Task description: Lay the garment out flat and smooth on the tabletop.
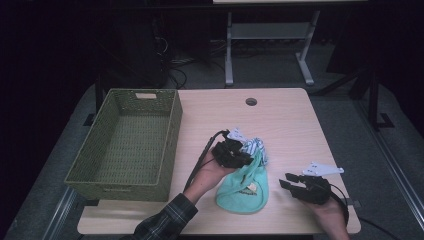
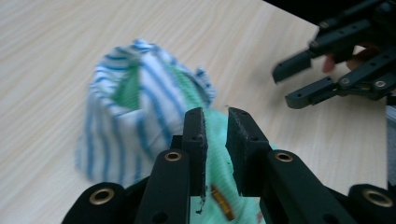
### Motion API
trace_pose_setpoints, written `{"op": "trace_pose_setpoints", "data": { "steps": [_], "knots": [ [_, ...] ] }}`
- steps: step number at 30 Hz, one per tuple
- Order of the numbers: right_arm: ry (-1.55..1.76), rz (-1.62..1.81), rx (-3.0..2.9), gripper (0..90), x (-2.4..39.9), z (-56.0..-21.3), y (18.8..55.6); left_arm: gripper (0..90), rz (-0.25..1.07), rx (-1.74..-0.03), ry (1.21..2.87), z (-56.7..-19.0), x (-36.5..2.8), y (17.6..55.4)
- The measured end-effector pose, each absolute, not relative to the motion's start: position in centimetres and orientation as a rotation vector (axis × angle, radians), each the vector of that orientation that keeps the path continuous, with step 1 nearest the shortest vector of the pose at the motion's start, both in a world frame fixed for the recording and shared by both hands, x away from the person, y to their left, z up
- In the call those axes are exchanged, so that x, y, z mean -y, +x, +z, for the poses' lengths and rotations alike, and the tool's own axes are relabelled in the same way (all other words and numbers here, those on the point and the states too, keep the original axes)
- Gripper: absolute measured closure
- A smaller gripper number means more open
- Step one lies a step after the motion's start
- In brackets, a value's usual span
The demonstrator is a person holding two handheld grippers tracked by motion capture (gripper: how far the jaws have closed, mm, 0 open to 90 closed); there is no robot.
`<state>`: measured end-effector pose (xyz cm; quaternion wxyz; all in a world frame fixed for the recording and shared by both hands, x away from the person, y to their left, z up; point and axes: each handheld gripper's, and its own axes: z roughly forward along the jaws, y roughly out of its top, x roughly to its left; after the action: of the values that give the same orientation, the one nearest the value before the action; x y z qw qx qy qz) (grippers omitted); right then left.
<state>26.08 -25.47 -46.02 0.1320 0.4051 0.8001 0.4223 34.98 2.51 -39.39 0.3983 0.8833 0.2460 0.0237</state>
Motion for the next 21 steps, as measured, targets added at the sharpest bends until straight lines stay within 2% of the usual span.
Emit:
{"op": "trace_pose_setpoints", "data": {
  "steps": [4, 8, 13, 21],
  "knots": [
    [1.128, 1.263, -2.371, 80.9, 24.0, -46.2, 26.7, 72.1, 0.084, -0.645, 2.226, -39.2, -3.2, 35.7],
    [1.079, 1.275, -2.416, 89.3, 22.7, -46.5, 27.2, 65.4, 0.103, -0.654, 2.238, -39.3, -3.5, 36.3],
    [1.064, 1.272, -2.469, 89.7, 21.4, -47.1, 27.9, 53.2, 0.112, -0.692, 2.215, -39.6, -3.6, 36.8],
    [1.069, 1.235, -2.506, 89.9, 20.5, -47.6, 28.1, 47.0, 0.128, -0.687, 2.233, -39.6, -3.6, 37.5]
  ]
}}
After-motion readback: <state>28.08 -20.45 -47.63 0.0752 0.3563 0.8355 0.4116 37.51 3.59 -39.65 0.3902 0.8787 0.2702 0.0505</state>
